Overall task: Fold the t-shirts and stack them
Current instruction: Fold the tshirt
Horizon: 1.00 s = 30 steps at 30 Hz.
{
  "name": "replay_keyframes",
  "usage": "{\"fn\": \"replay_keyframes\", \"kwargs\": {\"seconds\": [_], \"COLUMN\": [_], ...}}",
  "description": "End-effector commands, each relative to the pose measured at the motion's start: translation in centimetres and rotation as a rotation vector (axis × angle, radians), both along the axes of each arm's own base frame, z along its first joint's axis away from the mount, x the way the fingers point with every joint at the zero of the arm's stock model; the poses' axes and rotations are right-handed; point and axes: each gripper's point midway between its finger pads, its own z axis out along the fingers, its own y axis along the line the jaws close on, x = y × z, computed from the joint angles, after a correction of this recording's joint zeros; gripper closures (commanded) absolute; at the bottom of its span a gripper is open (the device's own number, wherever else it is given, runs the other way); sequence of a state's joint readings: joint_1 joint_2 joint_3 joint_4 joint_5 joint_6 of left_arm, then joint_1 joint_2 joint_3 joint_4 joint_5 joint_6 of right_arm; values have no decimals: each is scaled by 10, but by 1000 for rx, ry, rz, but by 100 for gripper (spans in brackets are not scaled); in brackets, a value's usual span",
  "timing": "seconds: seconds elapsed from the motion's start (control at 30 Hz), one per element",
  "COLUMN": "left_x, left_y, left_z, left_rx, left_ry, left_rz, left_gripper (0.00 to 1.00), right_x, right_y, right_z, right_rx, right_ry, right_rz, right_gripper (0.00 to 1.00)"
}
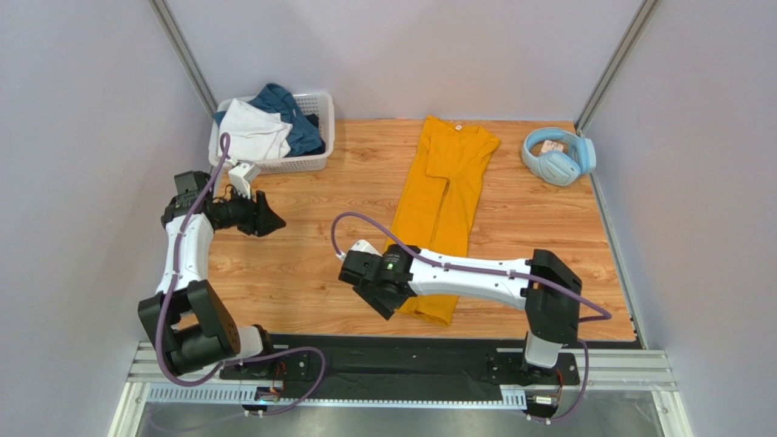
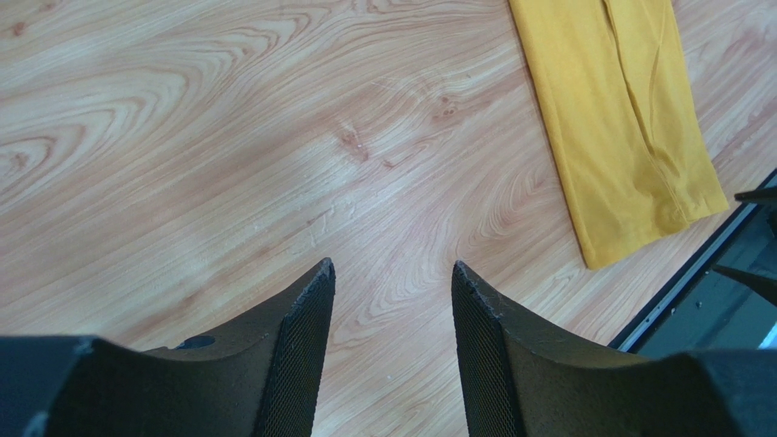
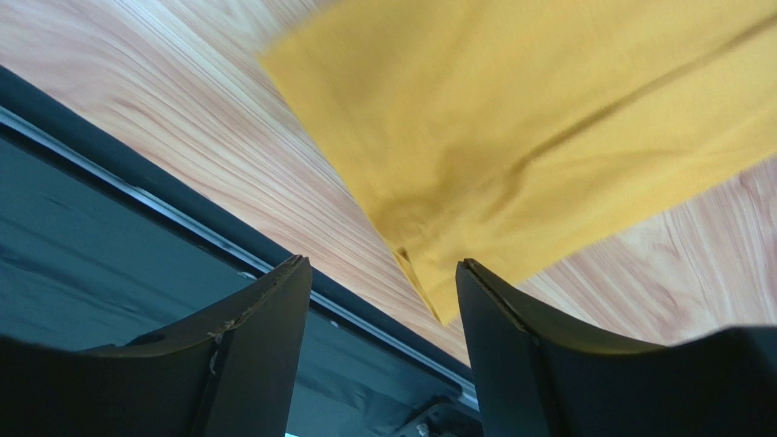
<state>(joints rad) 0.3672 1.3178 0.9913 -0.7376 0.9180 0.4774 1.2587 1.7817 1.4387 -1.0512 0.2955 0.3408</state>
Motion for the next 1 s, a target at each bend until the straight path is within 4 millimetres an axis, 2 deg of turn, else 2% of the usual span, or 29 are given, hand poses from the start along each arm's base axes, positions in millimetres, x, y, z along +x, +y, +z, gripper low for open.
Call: {"fn": "replay_keyframes", "kwargs": {"seconds": [0.0, 0.13, 0.37, 0.63, 0.73, 0.97], "left_x": [0, 1, 1, 0, 0, 1], "left_y": [-8, -13, -20, -21, -21, -21], "left_z": [30, 33, 34, 36, 36, 42], "left_rx": [-20, -22, -19, -7, -6, -4], "left_ry": [-114, -107, -99, -108, -108, -112], "left_rz": [-31, -34, -48, -47, -47, -49], "left_gripper": [42, 42, 42, 42, 42, 42], "right_x": [1, 2, 10, 1, 1, -17], "right_y": [-37, -43, -40, -33, -38, -40], "right_z": [-7, -24, -34, -40, -46, -67], "right_rx": [-69, -100, -150, -146, -186, -224], "right_ry": [-32, -43, -131, -205, -256, -309], "right_rz": [2, 39, 72, 125, 125, 166], "right_gripper": [34, 32, 31, 32, 32, 32]}}
